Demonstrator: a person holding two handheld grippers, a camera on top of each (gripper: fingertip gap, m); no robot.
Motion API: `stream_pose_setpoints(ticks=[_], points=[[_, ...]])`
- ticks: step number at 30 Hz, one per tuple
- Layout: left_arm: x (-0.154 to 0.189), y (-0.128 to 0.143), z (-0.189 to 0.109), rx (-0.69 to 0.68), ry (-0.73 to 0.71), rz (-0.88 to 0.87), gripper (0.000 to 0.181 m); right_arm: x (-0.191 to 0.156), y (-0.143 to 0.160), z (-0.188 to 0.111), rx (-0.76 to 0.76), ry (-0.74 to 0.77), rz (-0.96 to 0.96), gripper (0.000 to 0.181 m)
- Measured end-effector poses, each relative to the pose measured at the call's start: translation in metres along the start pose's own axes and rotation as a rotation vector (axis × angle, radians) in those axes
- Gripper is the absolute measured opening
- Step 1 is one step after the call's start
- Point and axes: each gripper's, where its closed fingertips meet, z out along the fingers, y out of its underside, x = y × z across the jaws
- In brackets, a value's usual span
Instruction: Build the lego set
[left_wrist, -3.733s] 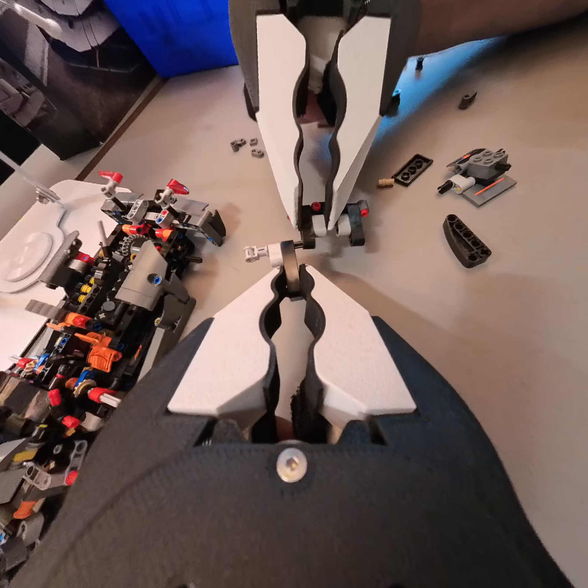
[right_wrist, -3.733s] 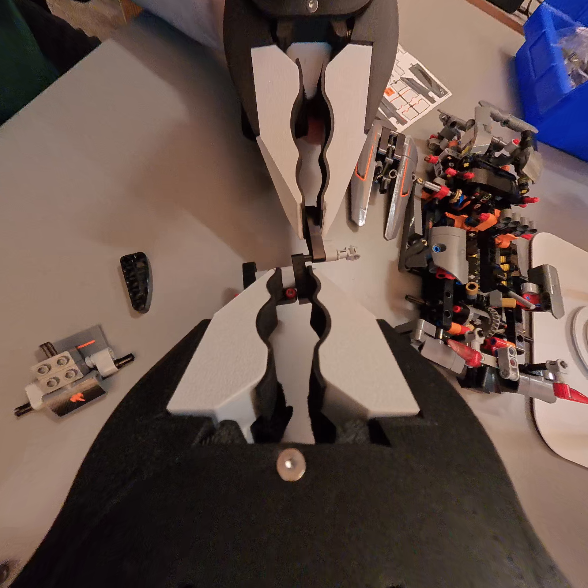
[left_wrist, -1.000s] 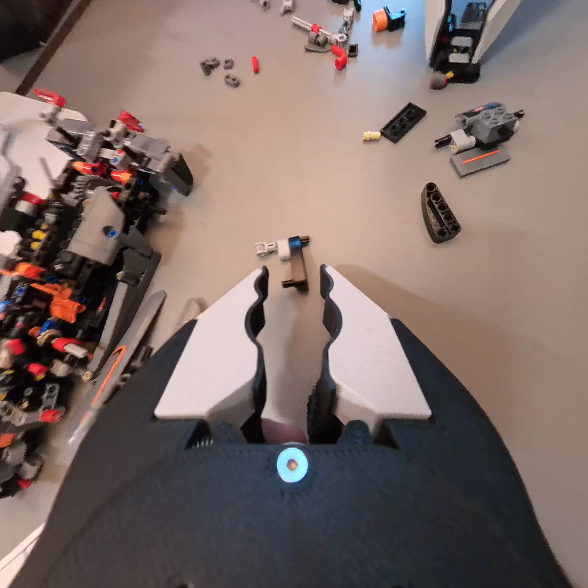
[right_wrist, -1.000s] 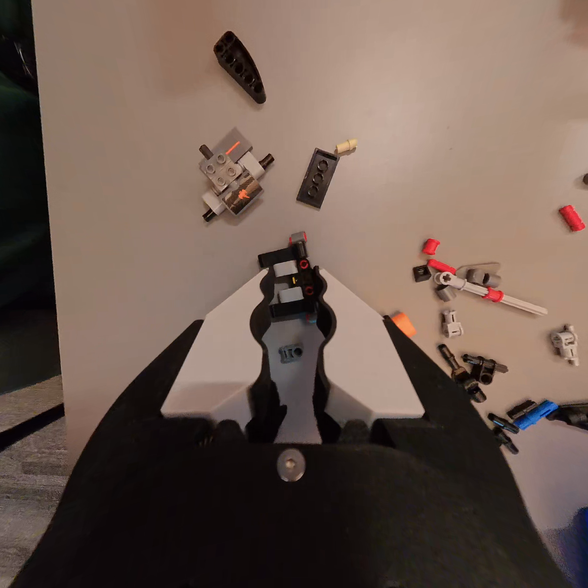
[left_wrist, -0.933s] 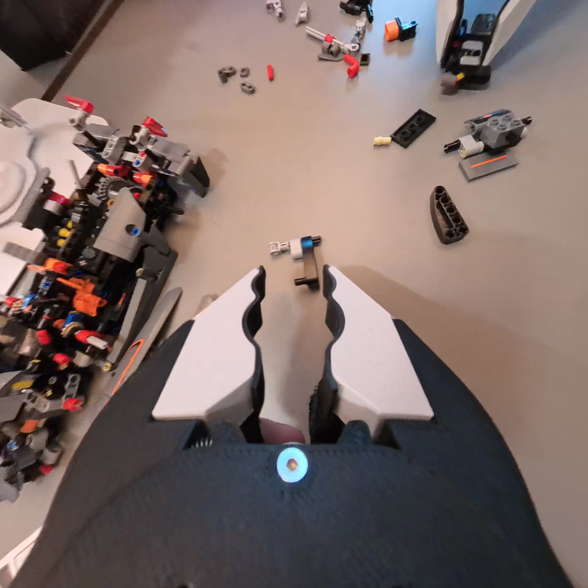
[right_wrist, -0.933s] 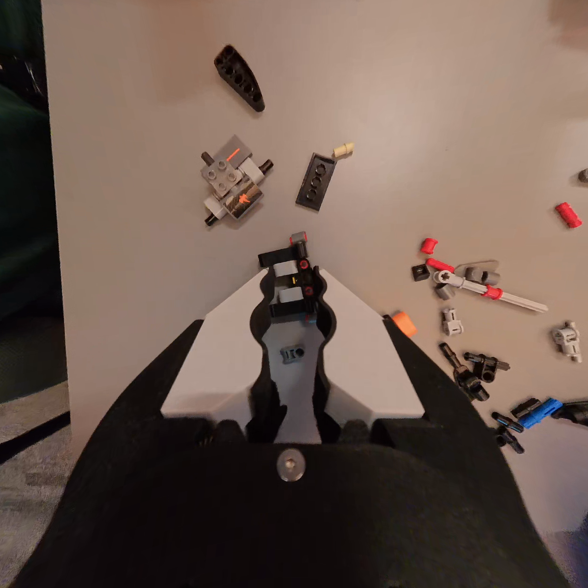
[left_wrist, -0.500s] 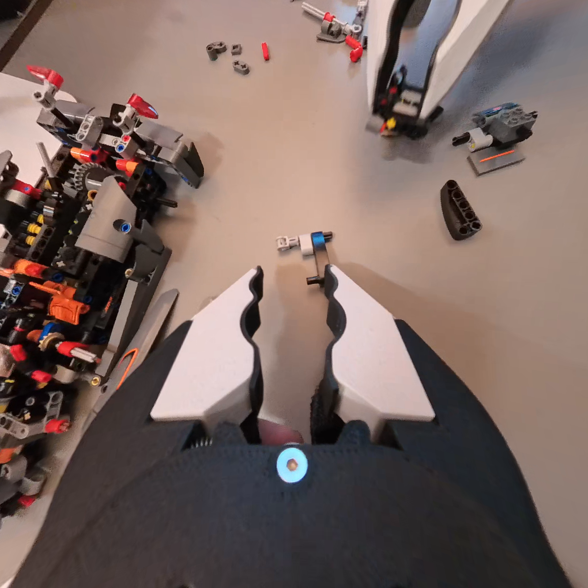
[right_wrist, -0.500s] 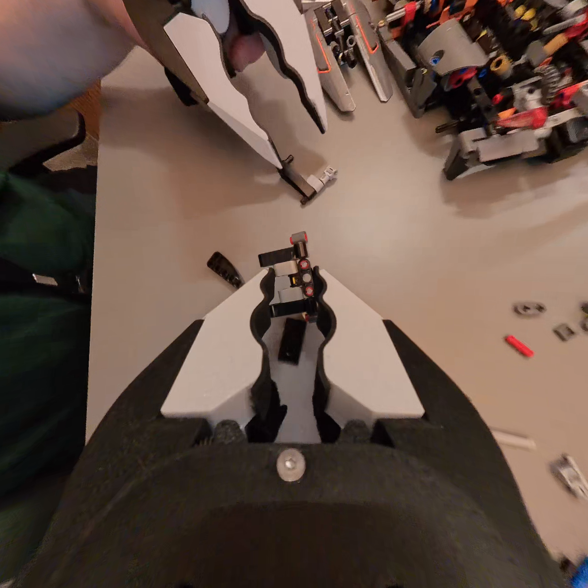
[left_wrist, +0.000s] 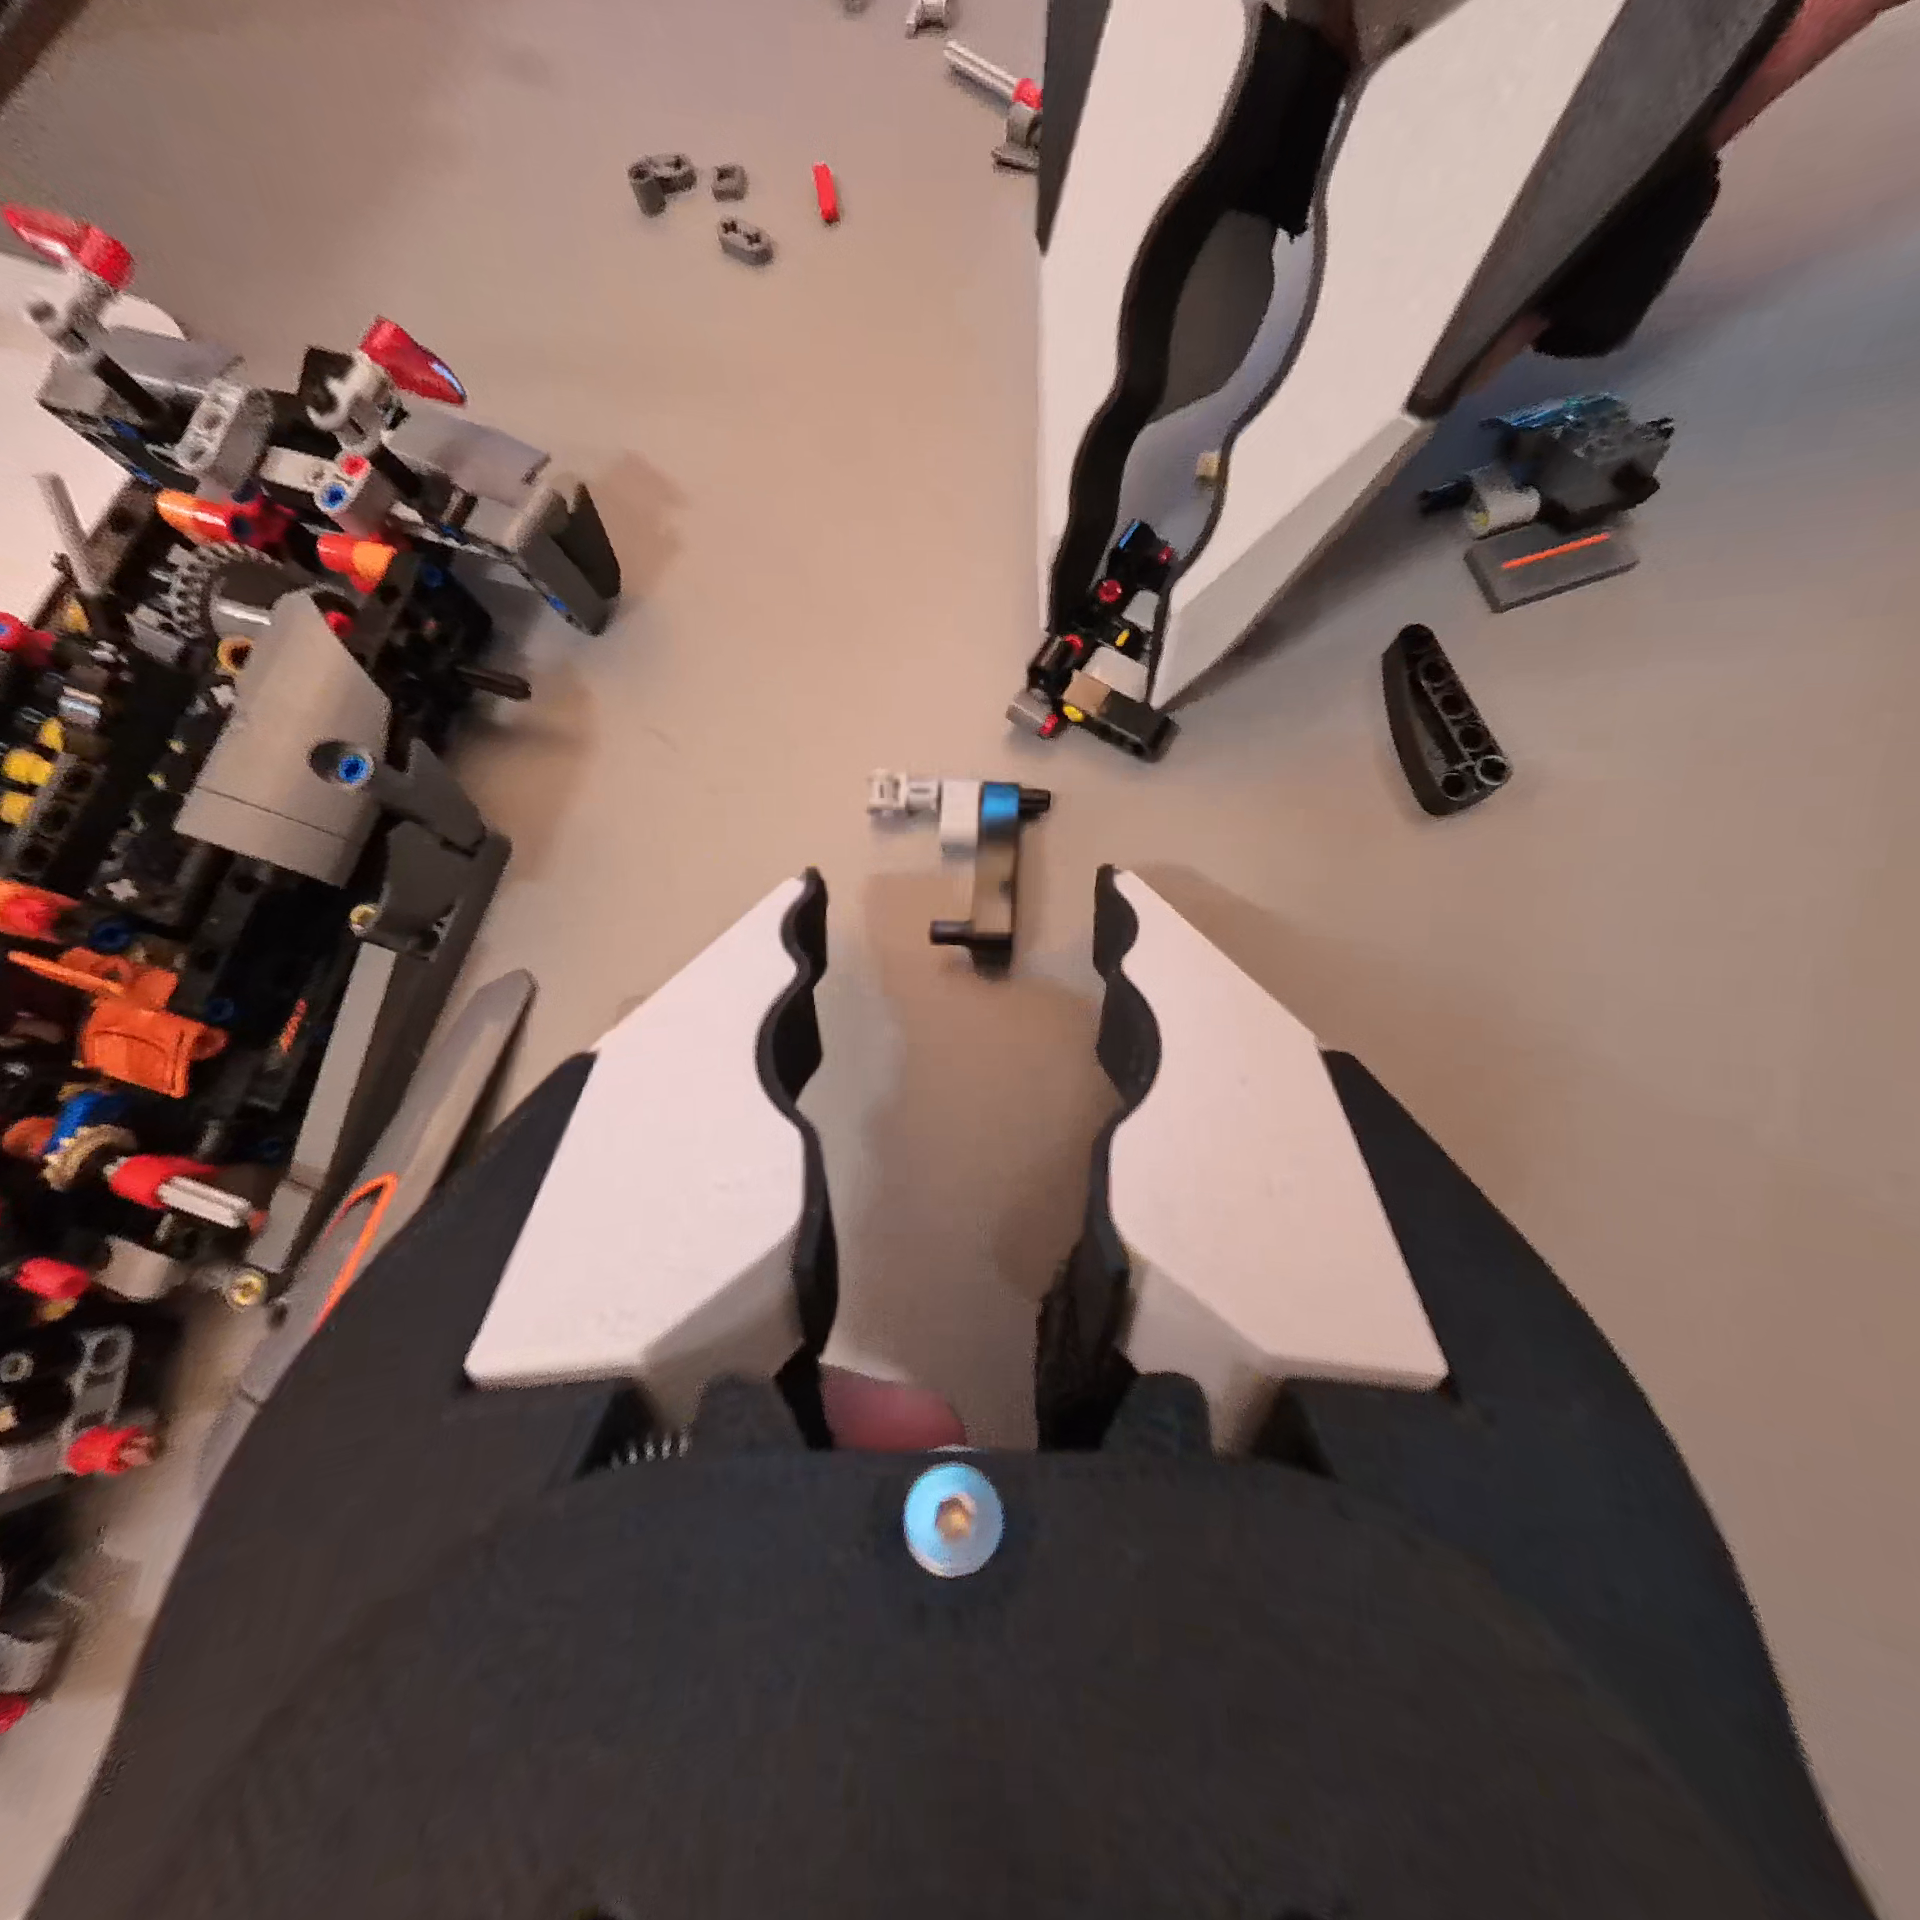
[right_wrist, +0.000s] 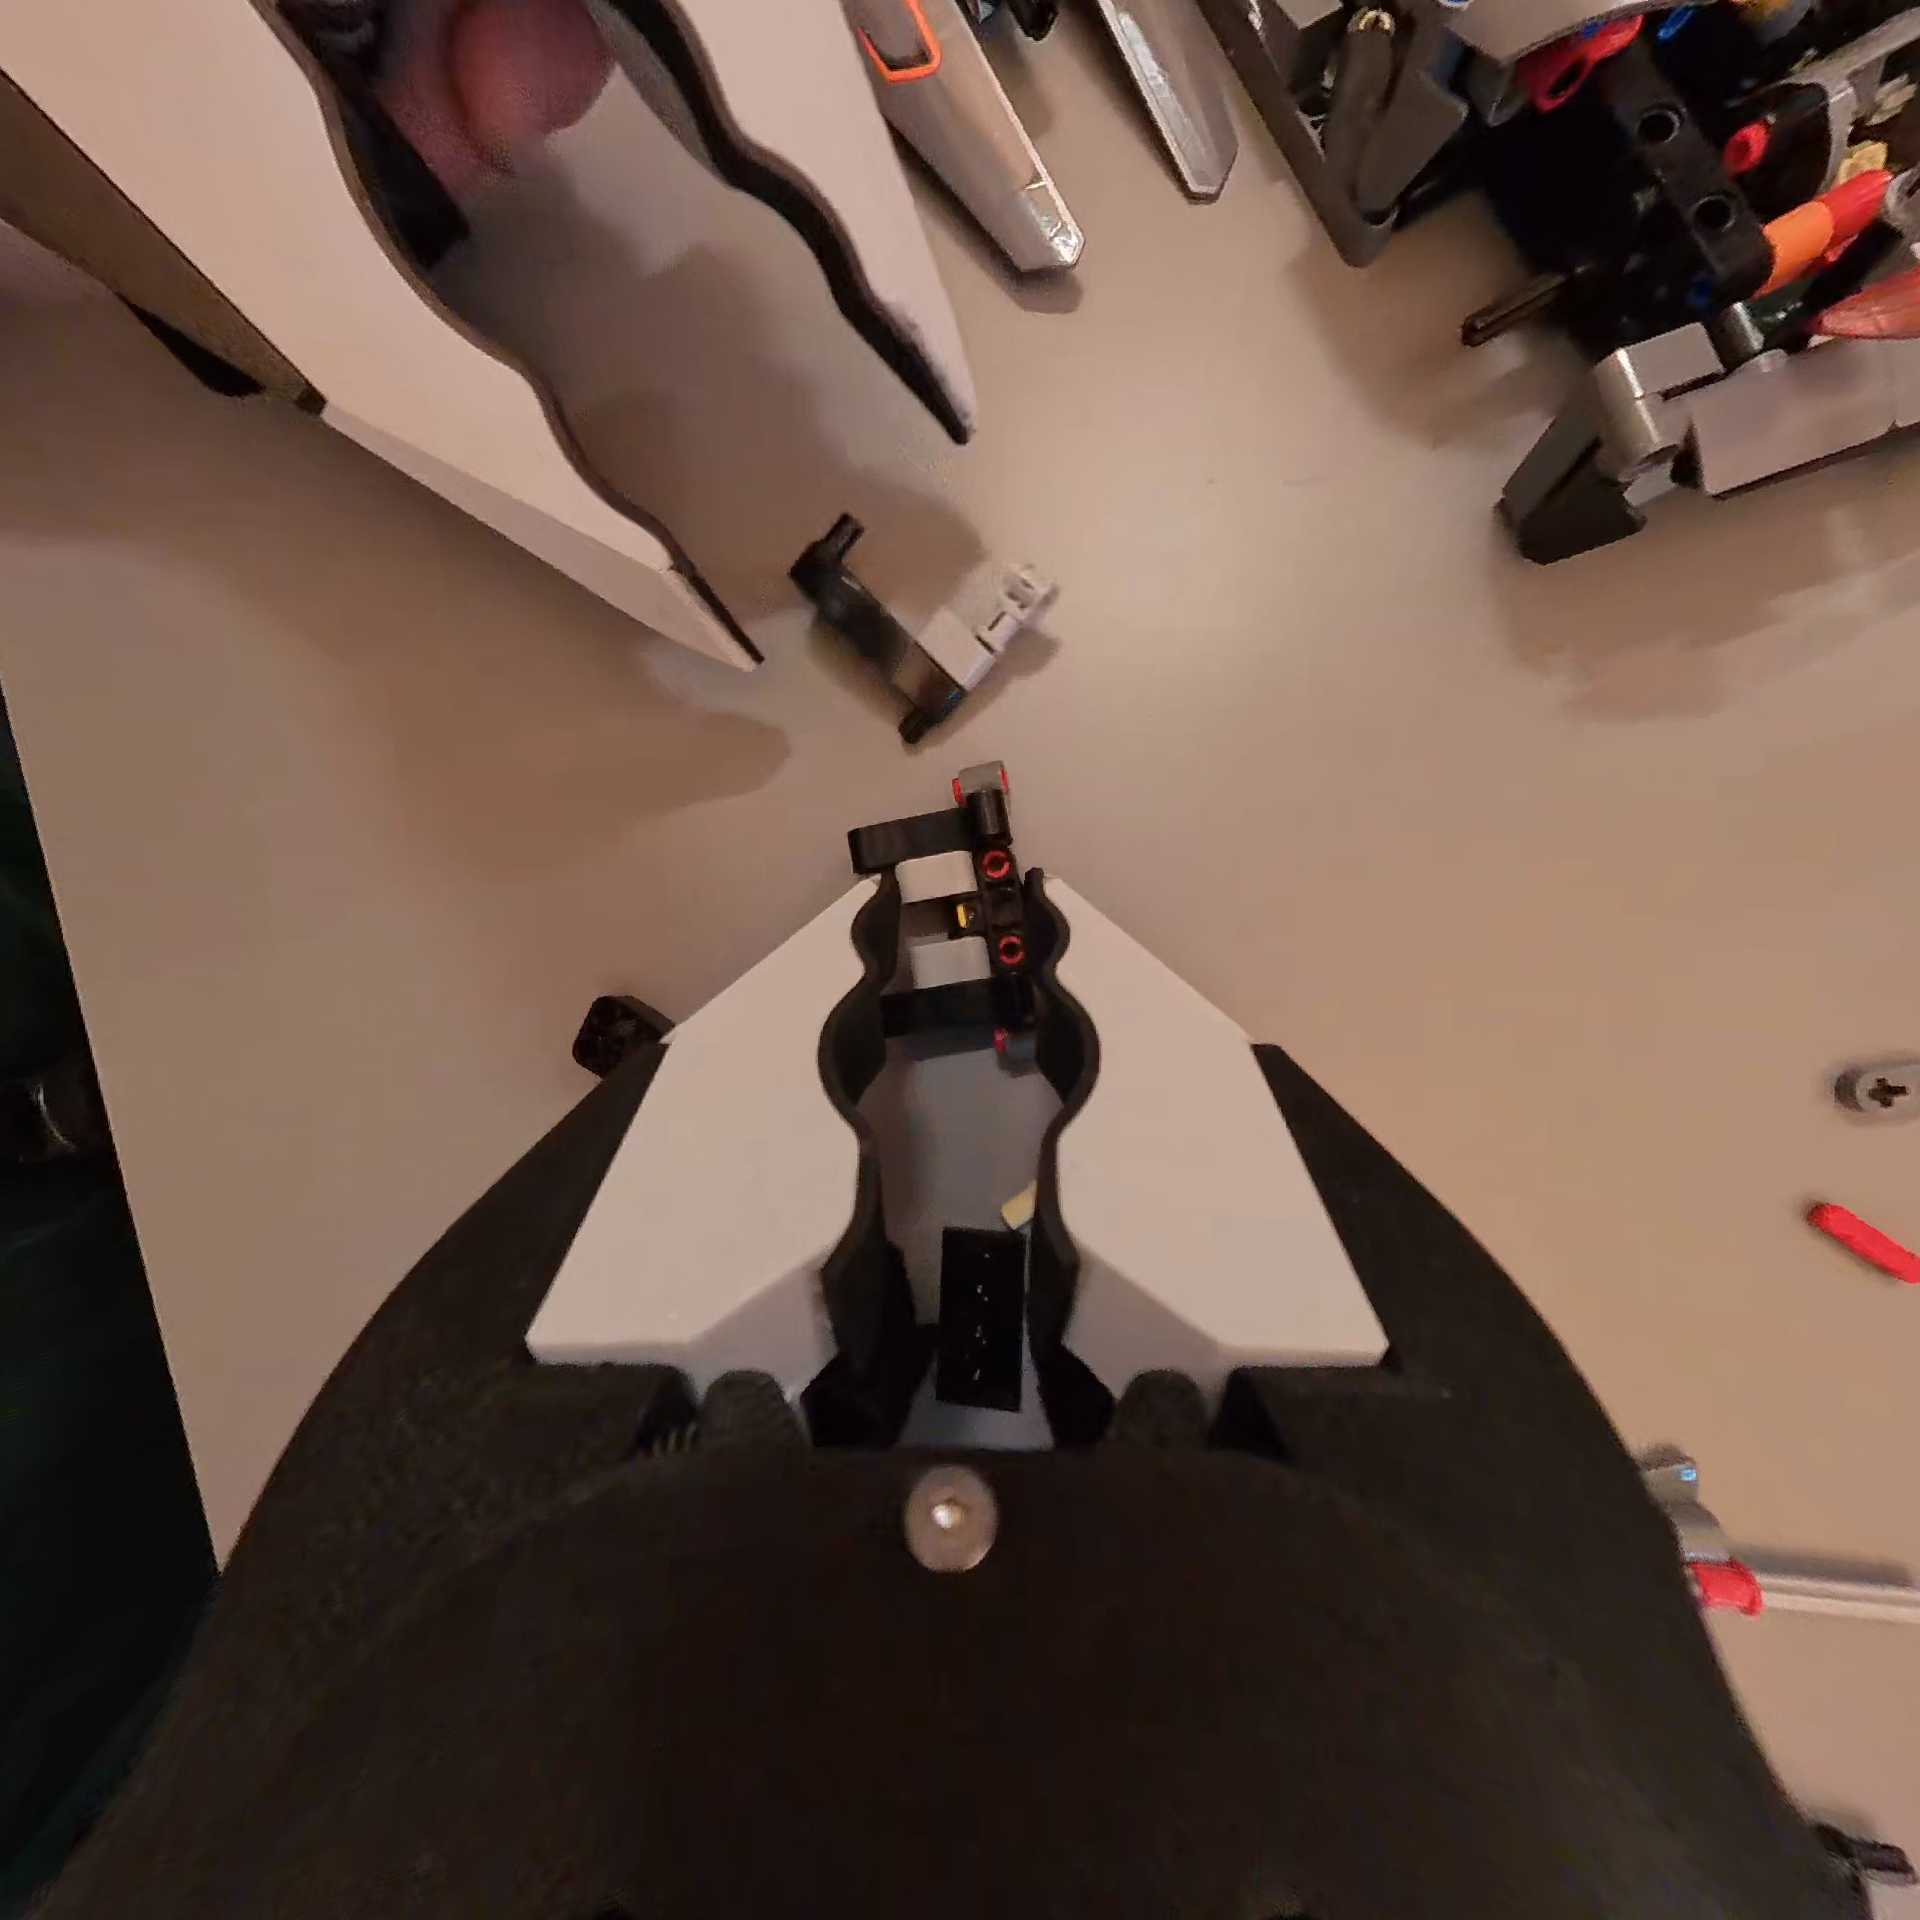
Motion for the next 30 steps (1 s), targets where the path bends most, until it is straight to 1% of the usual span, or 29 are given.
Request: stream_pose_setpoints(ticks=[4, 7, 8, 9, 11, 12, 13, 15, 17, 19, 22, 26, 30], points=[[0.000, -0.009, 0.008, -0.014, 0.015, 0.065, 0.049, 0.000, 0.001, -0.001, 0.014, 0.008, 0.025, 0.021], [-0.001, -0.008, 0.018, -0.076, 0.023, 0.155, 0.049, 0.001, 0.001, -0.003, 0.021, 0.011, 0.022, 0.022], [-0.004, -0.007, 0.020, -0.101, 0.021, 0.173, 0.052, 0.001, 0.002, -0.002, 0.021, 0.007, 0.026, 0.022], [-0.007, -0.006, 0.022, -0.115, 0.021, 0.186, 0.050, 0.001, 0.002, -0.002, 0.022, 0.004, 0.026, 0.022], [-0.003, -0.004, 0.023, -0.137, 0.093, 0.182, 0.050, 0.002, 0.001, -0.001, 0.032, 0.000, 0.031, 0.022], [-0.003, -0.002, 0.025, -0.145, 0.108, 0.182, 0.048, 0.002, 0.001, -0.001, 0.035, -0.003, 0.031, 0.022], [-0.003, -0.002, 0.027, -0.147, 0.120, 0.186, 0.043, 0.002, 0.001, -0.001, 0.037, -0.004, 0.029, 0.022], [0.000, -0.003, 0.030, -0.141, 0.166, 0.165, 0.037, 0.002, 0.000, -0.001, 0.043, -0.010, 0.033, 0.022], [0.001, -0.004, 0.030, -0.139, 0.181, 0.172, 0.037, 0.002, 0.000, -0.001, 0.045, -0.013, 0.030, 0.022], [0.000, -0.004, 0.031, -0.136, 0.170, 0.157, 0.036, 0.002, 0.000, -0.001, 0.048, -0.015, 0.033, 0.021], [-0.003, -0.007, 0.032, -0.105, 0.098, 0.087, 0.032, 0.005, -0.002, -0.001, 0.064, -0.006, 0.059, 0.021], [0.002, -0.010, 0.034, -0.063, 0.034, 0.002, 0.032, 0.010, -0.004, 0.000, 0.088, 0.015, 0.107, 0.022], [0.000, -0.012, 0.031, -0.027, -0.024, -0.064, 0.031, 0.017, -0.006, -0.001, 0.090, 0.071, 0.123, 0.022]])
